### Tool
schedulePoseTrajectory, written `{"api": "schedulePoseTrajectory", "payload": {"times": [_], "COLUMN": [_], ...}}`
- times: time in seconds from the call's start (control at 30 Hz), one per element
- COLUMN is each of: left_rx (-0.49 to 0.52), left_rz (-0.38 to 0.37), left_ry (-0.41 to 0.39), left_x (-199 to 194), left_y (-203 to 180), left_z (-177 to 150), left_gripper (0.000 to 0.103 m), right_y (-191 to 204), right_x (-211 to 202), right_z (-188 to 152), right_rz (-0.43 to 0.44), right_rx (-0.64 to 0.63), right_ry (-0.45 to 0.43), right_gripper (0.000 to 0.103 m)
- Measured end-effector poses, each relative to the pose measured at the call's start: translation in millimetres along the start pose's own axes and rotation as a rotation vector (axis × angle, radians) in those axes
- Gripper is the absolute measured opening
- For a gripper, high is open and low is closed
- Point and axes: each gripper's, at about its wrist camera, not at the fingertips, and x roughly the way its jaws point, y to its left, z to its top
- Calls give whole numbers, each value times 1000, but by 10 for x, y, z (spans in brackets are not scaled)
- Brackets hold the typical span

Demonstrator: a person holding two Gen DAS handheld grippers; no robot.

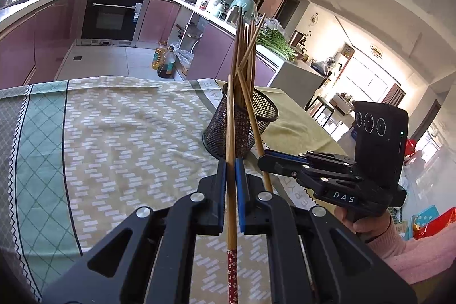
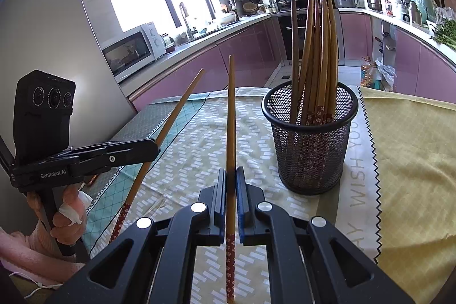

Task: Organize utensils
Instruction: 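Lift both held chopsticks upright and carry them toward the black mesh cup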

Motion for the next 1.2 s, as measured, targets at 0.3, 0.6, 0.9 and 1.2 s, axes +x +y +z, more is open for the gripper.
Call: {"api": "schedulePoseTrajectory", "payload": {"times": [0.3, 0.6, 0.9, 1.2], "left_rx": [34, 65, 67, 69], "left_rz": [18, 80, 96, 103], "left_ry": [1, 35, 110, 170], "left_x": [17, 102, 276, 439], "left_y": [-63, -94, -46, 3], "left_z": [-16, -43, -143, -205], "left_gripper": [7, 7, 7, 9], "right_y": [4, -1, 49, 44], "right_x": [11, 111, 149, 161], "right_z": [-8, -43, -57, -57], "right_rz": [0, 2, 48, 72], "right_rx": [-5, -7, -18, -14], "right_ry": [13, 61, 62, 58], "right_gripper": [6, 6, 6, 6]}}
